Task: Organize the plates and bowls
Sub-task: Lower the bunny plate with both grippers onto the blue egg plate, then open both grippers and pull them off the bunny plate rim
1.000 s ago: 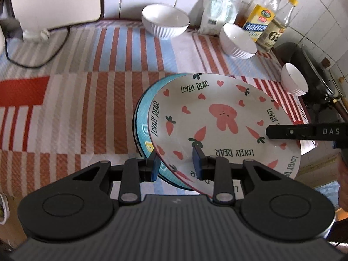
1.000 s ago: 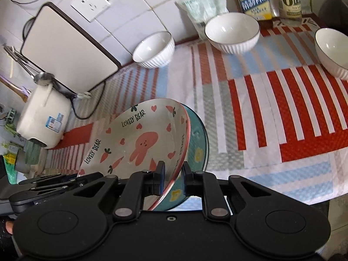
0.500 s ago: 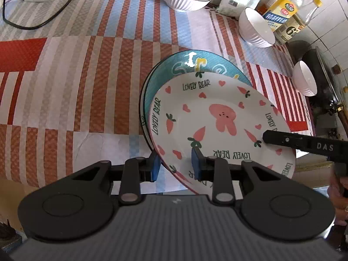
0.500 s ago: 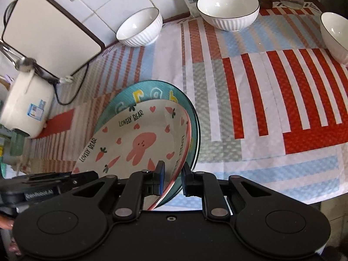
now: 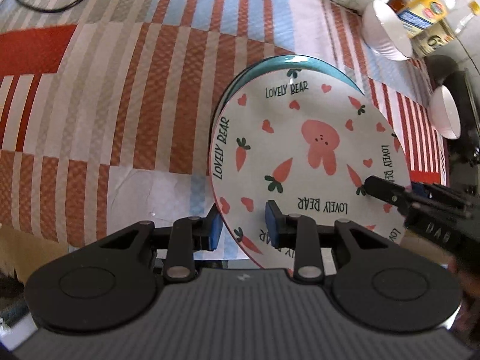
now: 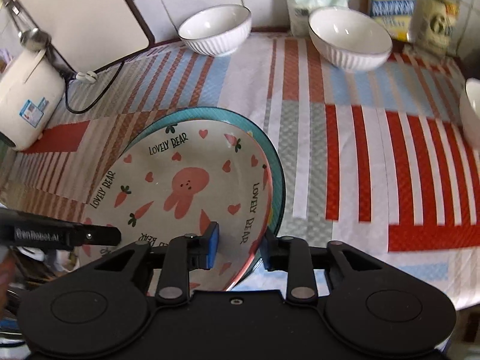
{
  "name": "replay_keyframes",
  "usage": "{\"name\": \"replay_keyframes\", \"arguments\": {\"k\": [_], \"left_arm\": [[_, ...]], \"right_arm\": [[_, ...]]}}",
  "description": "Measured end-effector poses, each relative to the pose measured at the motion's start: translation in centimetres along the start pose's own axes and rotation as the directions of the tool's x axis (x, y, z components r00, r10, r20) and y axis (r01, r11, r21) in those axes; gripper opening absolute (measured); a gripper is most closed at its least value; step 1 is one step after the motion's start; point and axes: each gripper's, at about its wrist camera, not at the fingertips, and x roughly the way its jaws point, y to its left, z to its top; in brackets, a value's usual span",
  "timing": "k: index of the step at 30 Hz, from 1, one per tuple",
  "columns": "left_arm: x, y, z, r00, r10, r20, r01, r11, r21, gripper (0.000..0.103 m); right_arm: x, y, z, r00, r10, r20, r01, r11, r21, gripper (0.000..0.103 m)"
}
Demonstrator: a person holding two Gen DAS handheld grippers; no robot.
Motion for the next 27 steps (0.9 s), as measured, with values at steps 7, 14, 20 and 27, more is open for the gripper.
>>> {"name": "replay_keyframes", "arguments": {"k": [7, 14, 20, 27], "left_arm": [[0.8, -1.0, 1.0, 0.996, 0.044, -0.079, -0.042, 0.999, 0.025, 0.032], [1.6, -1.8, 2.3, 0.984, 0.075, -0.161, -0.063, 0.995, 0.076, 0.035], [1.1, -1.3, 2.4, 0.986, 0.088, -0.142, -0.07, 0.99, 0.125, 0.033], [-1.7, -0.5, 2.6, 0.992, 0.099, -0.079, -0.083, 0.98, 0.182, 0.029]], "right_arm": [[0.0, 0.5, 0.2, 0.997, -0.053, 0.055, 0.057, 0.996, -0.07, 0.039], [1.0, 1.9, 2.3, 0.991, -0.114, -0.065, 0.102, 0.982, -0.162, 0.052], [2.1, 2.3, 1.8, 0.983, -0.163, -0.082, 0.152, 0.979, -0.135, 0.064], [-0.1, -0.2, -0.5, 0.997, -0.041, 0.057, 0.039, 0.998, 0.041, 0.063]]}}
